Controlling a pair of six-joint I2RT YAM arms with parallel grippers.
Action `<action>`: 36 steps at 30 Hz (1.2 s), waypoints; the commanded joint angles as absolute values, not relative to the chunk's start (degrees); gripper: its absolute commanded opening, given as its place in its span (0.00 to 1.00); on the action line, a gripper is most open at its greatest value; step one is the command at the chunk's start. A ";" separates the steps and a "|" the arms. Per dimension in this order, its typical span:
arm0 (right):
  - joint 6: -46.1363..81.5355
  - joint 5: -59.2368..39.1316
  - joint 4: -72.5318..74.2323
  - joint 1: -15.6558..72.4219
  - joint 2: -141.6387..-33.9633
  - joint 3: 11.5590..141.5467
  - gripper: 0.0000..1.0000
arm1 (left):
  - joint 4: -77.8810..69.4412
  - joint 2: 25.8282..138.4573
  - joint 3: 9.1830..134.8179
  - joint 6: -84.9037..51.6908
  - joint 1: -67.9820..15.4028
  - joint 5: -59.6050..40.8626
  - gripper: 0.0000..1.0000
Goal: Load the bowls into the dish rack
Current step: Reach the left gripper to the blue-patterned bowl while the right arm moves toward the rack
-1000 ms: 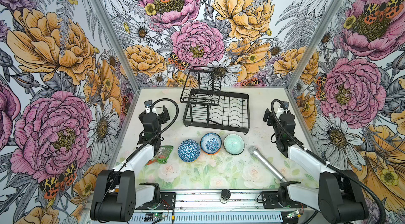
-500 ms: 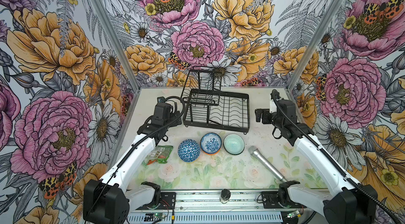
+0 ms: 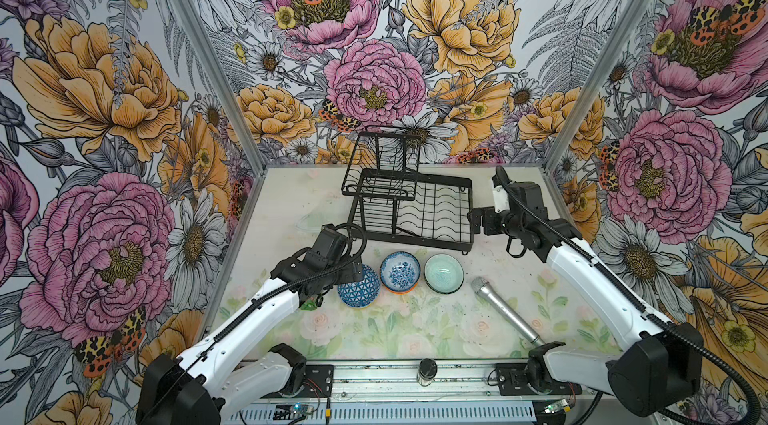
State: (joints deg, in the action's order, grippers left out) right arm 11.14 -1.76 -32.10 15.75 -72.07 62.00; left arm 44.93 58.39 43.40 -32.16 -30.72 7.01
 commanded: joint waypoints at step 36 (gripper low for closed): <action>11.21 0.50 -32.34 17.95 -76.49 65.57 0.99 | 53.08 66.00 45.17 -33.84 -34.73 13.11 0.29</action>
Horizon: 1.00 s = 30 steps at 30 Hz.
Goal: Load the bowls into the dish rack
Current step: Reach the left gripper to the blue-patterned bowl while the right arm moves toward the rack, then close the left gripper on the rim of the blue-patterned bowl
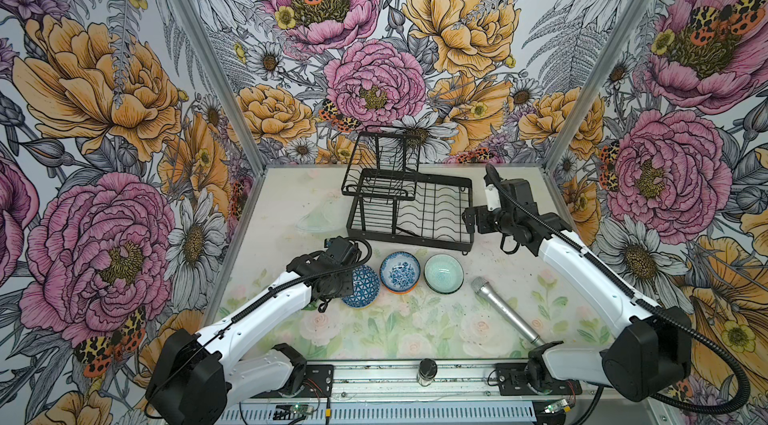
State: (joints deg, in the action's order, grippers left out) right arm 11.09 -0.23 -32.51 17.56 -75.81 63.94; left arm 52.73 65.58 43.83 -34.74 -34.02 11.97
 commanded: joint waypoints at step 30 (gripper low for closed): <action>10.47 0.63 -32.39 17.93 -75.77 63.99 0.99 | 55.60 65.36 48.72 -30.95 -34.76 12.56 0.00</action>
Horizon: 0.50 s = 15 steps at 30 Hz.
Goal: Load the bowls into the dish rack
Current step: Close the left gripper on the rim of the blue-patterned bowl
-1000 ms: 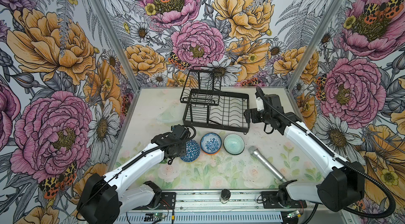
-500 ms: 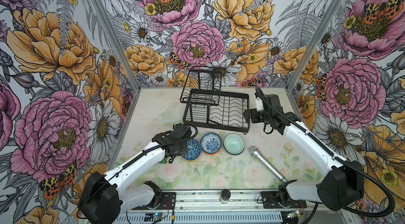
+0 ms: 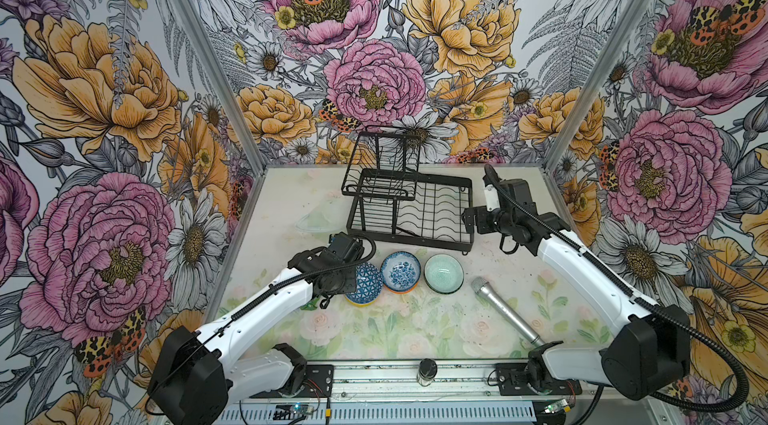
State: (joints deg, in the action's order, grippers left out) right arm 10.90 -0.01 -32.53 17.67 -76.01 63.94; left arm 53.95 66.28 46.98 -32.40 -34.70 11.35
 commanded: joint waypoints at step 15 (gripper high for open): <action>10.38 0.02 -32.26 17.96 -74.51 62.32 0.99 | 57.36 62.88 50.51 -31.20 -36.21 13.59 0.00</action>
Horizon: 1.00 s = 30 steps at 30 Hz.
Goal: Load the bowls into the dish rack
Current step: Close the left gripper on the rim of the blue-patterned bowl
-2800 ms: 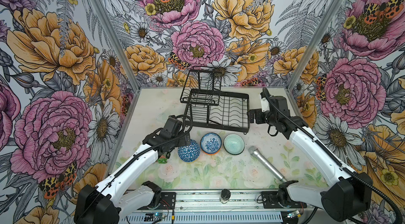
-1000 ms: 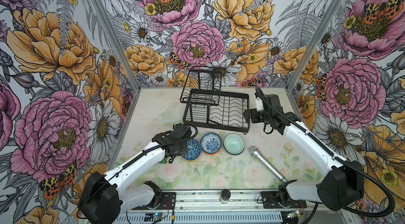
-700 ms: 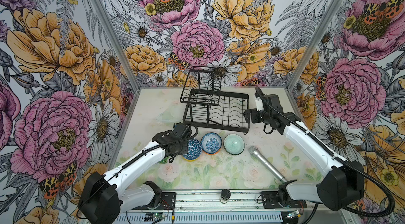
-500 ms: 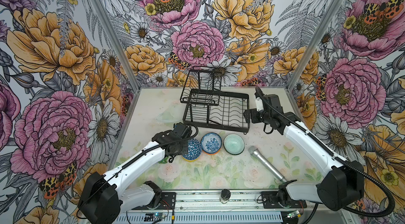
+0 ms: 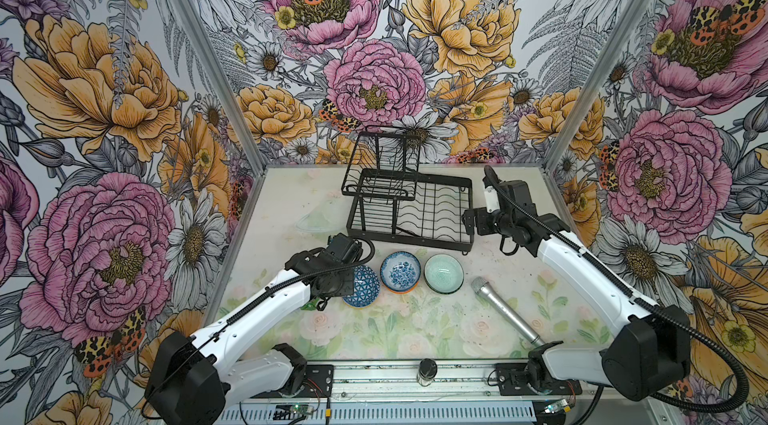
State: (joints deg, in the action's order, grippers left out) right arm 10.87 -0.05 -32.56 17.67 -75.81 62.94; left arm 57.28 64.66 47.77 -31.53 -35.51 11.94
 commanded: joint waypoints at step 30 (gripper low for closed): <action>9.45 -1.05 -32.34 17.93 -75.51 62.62 0.99 | 60.60 59.47 57.07 -29.03 -38.01 15.33 0.00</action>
State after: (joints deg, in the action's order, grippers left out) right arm 9.54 -0.51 -32.56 17.67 -75.83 62.04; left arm 61.60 61.34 54.54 -29.98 -37.10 12.91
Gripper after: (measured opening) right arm 0.995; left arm 0.068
